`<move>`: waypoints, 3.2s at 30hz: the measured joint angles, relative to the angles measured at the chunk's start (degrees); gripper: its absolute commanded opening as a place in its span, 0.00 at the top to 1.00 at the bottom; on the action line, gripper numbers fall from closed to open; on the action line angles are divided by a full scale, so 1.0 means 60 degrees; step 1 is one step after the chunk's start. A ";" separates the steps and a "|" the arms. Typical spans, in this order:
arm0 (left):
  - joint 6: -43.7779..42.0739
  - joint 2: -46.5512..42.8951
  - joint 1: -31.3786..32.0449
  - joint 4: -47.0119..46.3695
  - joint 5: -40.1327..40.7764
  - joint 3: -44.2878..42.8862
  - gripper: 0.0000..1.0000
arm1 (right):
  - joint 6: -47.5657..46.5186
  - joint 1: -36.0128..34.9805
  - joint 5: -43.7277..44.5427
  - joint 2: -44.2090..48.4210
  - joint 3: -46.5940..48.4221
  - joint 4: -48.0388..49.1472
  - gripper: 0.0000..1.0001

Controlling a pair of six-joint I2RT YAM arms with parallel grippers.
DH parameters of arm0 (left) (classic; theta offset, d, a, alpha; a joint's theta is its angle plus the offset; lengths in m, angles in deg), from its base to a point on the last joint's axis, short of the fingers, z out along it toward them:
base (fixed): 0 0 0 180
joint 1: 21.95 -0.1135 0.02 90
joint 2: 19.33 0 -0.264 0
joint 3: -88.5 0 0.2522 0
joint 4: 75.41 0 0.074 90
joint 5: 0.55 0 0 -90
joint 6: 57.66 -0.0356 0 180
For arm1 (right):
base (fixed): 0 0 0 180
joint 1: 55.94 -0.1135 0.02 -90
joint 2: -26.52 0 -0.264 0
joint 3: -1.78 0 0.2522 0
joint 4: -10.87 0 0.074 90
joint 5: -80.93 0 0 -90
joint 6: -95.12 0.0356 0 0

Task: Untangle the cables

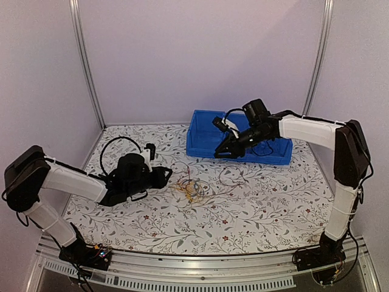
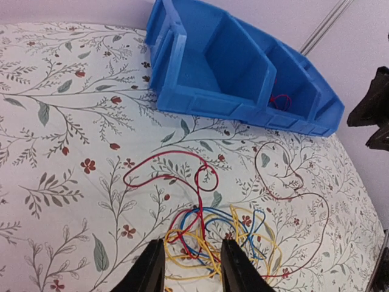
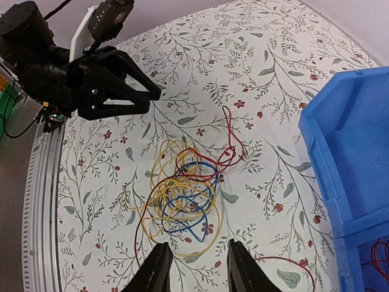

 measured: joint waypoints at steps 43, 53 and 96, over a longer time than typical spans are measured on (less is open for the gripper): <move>0.1829 0.0226 0.1530 0.0729 0.2175 0.0142 0.61 | 0.3555 -0.1661 0.1096 -0.5224 0.4160 0.0244 0.98; 0.1453 0.0732 0.1534 0.0583 0.2171 -0.0182 0.57 | 0.3322 -0.1661 0.0954 -0.5089 0.3756 0.0495 1.00; -0.1202 0.1042 0.1858 -0.0113 0.1909 -0.1891 0.68 | 0.3144 -0.1650 -0.0863 -0.2047 0.1949 0.0659 1.00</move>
